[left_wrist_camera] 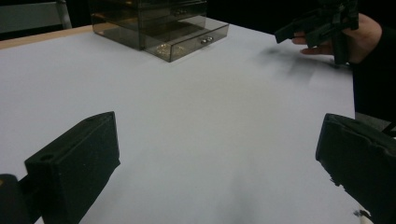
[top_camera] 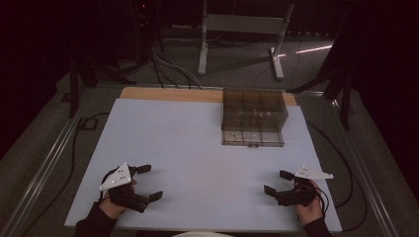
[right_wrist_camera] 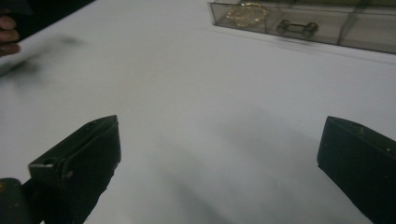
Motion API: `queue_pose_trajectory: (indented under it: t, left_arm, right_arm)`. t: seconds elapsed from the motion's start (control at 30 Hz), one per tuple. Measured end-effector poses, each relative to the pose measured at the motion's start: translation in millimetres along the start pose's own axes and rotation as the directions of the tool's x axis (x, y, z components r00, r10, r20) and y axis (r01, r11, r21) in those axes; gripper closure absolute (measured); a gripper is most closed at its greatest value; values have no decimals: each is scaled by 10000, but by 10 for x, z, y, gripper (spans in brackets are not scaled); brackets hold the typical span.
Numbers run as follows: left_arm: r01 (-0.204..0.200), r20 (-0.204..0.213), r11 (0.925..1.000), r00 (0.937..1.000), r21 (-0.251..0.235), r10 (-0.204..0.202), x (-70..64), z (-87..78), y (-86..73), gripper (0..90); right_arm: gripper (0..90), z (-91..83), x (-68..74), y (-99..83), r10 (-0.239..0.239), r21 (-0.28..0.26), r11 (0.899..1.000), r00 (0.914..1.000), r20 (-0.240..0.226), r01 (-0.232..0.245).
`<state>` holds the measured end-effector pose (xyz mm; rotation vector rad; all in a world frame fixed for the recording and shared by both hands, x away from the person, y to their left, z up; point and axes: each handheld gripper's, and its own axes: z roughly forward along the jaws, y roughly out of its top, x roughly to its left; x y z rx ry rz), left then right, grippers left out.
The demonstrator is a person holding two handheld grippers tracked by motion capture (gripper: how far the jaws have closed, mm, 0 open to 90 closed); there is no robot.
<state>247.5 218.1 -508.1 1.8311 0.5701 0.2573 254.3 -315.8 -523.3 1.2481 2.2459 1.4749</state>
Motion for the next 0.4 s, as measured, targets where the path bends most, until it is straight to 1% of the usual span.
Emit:
queue_pose_trajectory:
  t: [0.03, 0.27, 0.37, 0.4]
  left_arm:
    - [-13, 1, 10000, 10000, 11, 13, -2, 0, -2, 6]
    - [-26, 4, 10000, 10000, 68, 26, -3, 4, -3, 6]
    - [-3, 15, 10000, 10000, 40, 2, -4, 5, -1, 6]
    - [-13, 2, 10000, 10000, 62, 13, -6, 5, -4, 6]
  right_arm:
    - [0, 7, -2, 0, 21, -63, 10000, 10000, -66, -22]
    - [0, 22, 9, 14, -399, -51, 9992, 9986, 343, 401]
    - [0, 24, 7, 17, -420, -5, 9991, 9984, 381, 421]
    - [0, 26, 5, 17, -359, 14, 9994, 9985, 403, 359]
